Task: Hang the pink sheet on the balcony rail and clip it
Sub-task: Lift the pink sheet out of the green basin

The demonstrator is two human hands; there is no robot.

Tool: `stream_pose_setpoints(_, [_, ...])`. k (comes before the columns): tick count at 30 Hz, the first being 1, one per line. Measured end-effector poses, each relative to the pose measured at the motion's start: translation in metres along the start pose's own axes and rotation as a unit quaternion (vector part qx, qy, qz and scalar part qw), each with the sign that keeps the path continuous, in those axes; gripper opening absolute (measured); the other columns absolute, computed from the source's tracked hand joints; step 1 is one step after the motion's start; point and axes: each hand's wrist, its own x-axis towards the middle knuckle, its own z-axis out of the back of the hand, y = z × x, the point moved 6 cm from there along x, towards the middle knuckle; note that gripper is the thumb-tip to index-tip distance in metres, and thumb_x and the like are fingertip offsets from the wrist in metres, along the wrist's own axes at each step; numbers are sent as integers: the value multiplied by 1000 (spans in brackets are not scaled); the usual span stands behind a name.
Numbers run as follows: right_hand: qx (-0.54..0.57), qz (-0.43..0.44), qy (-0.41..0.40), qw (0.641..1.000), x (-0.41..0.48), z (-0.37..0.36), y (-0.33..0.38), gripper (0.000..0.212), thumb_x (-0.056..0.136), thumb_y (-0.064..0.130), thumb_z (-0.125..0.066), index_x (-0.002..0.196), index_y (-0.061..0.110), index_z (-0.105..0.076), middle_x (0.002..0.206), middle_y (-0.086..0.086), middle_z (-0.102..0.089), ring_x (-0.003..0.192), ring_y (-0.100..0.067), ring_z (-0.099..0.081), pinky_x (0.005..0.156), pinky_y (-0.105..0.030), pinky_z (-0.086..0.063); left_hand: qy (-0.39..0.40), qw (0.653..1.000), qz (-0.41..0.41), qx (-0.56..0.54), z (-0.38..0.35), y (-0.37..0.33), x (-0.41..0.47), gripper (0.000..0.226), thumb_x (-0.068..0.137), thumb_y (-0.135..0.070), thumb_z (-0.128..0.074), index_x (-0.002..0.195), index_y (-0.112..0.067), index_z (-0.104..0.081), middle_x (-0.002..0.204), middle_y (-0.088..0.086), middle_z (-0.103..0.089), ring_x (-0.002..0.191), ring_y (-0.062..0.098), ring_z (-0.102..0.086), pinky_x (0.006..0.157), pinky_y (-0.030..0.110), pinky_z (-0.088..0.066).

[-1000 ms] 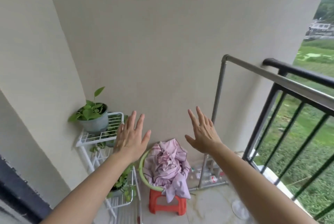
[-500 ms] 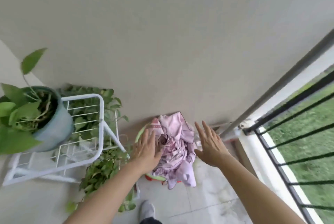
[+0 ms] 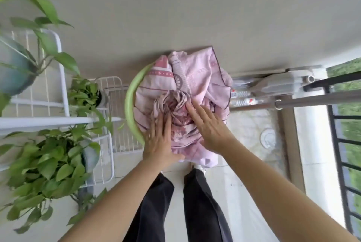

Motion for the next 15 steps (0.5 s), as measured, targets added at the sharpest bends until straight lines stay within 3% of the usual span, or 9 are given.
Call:
stream_pose_setpoints(2, [2,-10,12,1000,15,-17,-12,132,66,10,-79,155,22,19,162,-8,-14,142,-31,-29,113,-41,-35,1,1000,22,5,-15,2,17,150,50,-69,-77,149,-27,26,162,5,12,148,35,-1,116,56,-21])
stream_pose_setpoints(4, [5,-20,18,1000,29,-29,-23,136,63,24,-86,156,22,13,153,-10,-28,135,-34,-35,109,-43,-37,-19,999,35,17,-17,1,30,136,57,-60,-81,153,-25,9,161,7,-5,146,36,-13,111,54,-27])
stream_pose_setpoints(6, [41,-29,15,999,41,-36,-31,135,60,36,-88,156,27,5,142,-11,-35,130,-36,-38,107,-47,-39,-69,997,31,10,-10,1,39,101,64,-36,-85,145,-20,-28,151,7,-31,138,32,-33,106,49,-39])
stream_pose_setpoints(8, [93,-36,-1,995,46,-35,-32,131,56,48,-89,153,37,-1,133,-11,-37,126,-36,-40,104,-52,-42,-126,991,28,-47,4,3,41,63,65,-12,-81,122,-13,-54,135,5,-49,125,27,-47,99,46,-46])
stream_pose_setpoints(11, [181,-33,-40,982,43,-28,-21,138,50,67,-83,153,39,4,137,-9,-36,129,-33,-37,110,-50,-35,-177,970,37,-162,23,10,27,35,69,0,-70,102,-7,-60,114,5,-60,108,25,-56,89,42,-50])
stream_pose_setpoints(13, [242,-45,-65,967,36,-21,-14,150,45,79,-77,154,33,16,150,-7,-28,139,-28,-27,112,-45,-22,-187,950,58,-245,35,18,6,33,71,2,-68,100,-10,-60,100,2,-64,92,22,-61,76,38,-53])
stream_pose_setpoints(15, [260,-55,-50,963,31,-16,-11,160,42,72,-85,153,30,22,161,-4,-10,148,-28,-15,115,-45,-12,-178,927,73,-322,50,25,-16,41,71,4,-70,106,-16,-62,95,-2,-68,87,19,-65,71,28,-53])
